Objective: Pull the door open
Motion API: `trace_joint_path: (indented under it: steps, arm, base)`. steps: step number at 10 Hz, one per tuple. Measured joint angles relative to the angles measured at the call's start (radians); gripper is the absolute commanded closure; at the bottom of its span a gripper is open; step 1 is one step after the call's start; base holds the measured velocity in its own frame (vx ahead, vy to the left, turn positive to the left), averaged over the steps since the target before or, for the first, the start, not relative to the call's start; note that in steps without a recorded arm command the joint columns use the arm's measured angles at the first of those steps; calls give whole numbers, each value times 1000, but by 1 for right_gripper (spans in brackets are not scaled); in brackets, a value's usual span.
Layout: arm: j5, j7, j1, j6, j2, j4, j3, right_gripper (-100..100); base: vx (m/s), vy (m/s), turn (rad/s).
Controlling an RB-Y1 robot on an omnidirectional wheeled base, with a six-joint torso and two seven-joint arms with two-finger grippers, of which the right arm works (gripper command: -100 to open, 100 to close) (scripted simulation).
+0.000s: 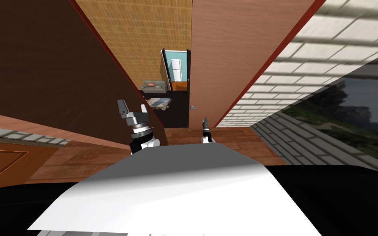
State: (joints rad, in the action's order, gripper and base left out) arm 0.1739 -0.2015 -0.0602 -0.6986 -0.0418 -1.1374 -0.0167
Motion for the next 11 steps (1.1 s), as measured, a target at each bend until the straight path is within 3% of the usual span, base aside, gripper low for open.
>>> trace_joint_path:
  steps: [11]
  arm:
    - [62,-24,97,-58,41,254,-5,-100]
  base:
    - [97,-9,57]
